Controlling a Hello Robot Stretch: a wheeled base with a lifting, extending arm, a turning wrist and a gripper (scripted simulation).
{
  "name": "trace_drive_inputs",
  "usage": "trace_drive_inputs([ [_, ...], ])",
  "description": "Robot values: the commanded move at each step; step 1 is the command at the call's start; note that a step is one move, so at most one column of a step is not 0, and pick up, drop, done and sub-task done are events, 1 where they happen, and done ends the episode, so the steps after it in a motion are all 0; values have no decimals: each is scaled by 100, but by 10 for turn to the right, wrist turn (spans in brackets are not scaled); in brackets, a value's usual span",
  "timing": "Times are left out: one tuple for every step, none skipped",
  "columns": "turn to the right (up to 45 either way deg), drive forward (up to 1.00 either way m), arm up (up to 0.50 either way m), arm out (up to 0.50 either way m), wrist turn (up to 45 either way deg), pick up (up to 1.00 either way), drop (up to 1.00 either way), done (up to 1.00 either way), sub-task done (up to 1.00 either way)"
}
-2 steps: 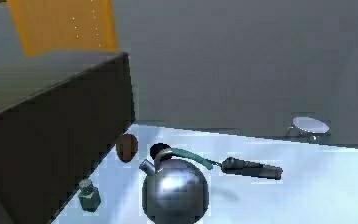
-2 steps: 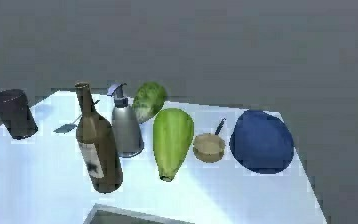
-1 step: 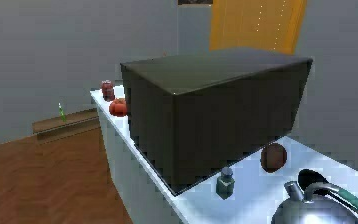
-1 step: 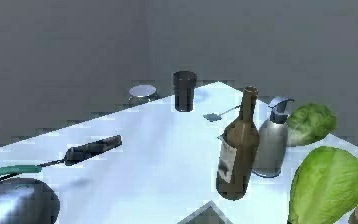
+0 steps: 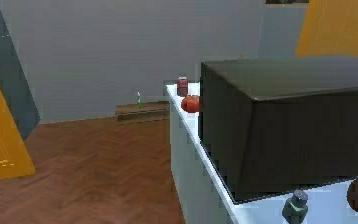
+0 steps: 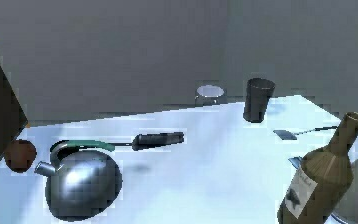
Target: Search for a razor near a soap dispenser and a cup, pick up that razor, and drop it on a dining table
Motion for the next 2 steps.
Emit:
trace_drive_inputs([
  [0, 0, 50, 0, 0, 0, 0, 0, 0],
  [0, 0, 38, 0, 0, 0, 0, 0, 0],
])
